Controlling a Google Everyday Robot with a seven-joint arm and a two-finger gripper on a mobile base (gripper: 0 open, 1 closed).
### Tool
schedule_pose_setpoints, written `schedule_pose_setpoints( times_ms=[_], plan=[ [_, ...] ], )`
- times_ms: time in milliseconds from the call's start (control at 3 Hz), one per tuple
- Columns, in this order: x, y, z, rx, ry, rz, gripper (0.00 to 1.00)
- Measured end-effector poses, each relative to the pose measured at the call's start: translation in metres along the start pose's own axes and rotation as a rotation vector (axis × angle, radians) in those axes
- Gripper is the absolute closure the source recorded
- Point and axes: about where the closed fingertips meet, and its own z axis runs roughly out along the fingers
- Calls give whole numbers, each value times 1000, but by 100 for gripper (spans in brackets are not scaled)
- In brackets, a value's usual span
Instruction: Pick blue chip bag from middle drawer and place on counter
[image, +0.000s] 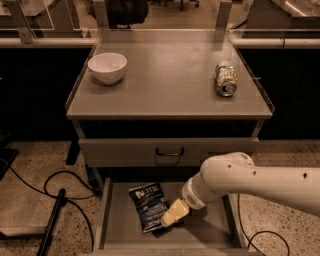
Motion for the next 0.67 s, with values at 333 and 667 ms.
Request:
schedule_pose_setpoints(
  times_ms=[333,667],
  plan=[
    [1,0,3,-5,1,3,0],
    [4,4,12,-20,-2,-6,0]
  ],
)
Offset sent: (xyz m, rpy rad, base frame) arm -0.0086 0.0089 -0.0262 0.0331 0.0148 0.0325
